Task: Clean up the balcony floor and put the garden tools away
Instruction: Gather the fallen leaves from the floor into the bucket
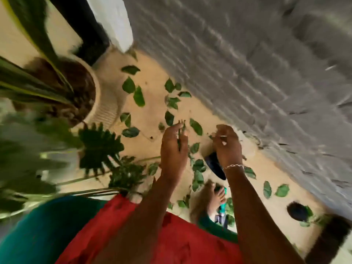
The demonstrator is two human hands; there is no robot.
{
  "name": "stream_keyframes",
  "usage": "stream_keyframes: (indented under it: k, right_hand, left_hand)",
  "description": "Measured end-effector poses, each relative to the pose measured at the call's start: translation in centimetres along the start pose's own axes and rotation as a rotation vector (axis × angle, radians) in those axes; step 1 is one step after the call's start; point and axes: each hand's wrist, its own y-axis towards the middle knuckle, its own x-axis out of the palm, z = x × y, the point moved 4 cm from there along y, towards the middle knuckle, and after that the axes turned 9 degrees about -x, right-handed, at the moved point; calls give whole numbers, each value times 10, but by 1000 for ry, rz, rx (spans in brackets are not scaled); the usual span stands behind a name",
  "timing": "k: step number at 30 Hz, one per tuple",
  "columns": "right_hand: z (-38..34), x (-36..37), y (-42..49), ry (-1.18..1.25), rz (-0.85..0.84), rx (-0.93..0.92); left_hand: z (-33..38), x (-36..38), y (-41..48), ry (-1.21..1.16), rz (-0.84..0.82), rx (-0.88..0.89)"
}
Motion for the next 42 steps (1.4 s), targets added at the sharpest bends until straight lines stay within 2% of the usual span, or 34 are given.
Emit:
stream_keyframes:
  k: [5,8,11,16,20,22,25,28,31,33,35,36,38,40,42]
  right_hand:
    - [93,71,55,240,262,-26]
    - [131,107,82,241,324,-27]
    - [151,142,109,151,303,-33]
    - [160,158,134,-232,85,73]
    - [172,158,134,-369,-84,165]
    - [178,169,132,-357,-129,142]
    - [177,173,129,-214,-13,122]
    - [156,169,125,-36,108,38]
    - [139,173,116,-61,95,-99]
    - [148,172,111,-49,209,-141]
    - [170,160,109,-132,327,-23]
    - [183,154,108,-211,303,90]
    - [206,148,107,-325,135,290]
    - [218,149,103,-362,24,324]
    - [223,154,101,-396,41,252]
  left_hand:
    - [-113,59,61,70,64,4]
    - [-171,84,81,113,53,-26]
    - [-200,105,106,138,94,-29]
    - [-185,123,138,190,94,61]
    - [-180,123,138,252,90,-23]
    - [-178,129,140,118,85,-14]
    - [-167,144,144,27,-65,-40]
    - [-163,160,147,-94,-221,-186]
    - [-167,168,154,-234,-244,-327]
    - [-166,169,160,-289,-204,-356]
    - [-166,169,162,-363,-173,-385]
    - [-168,169,161,-360,-185,-403]
    - [-169,169,158,-267,-196,-399]
    - [-170,169,153,-224,-202,-387]
    - [-171,175,147,-243,-228,-438]
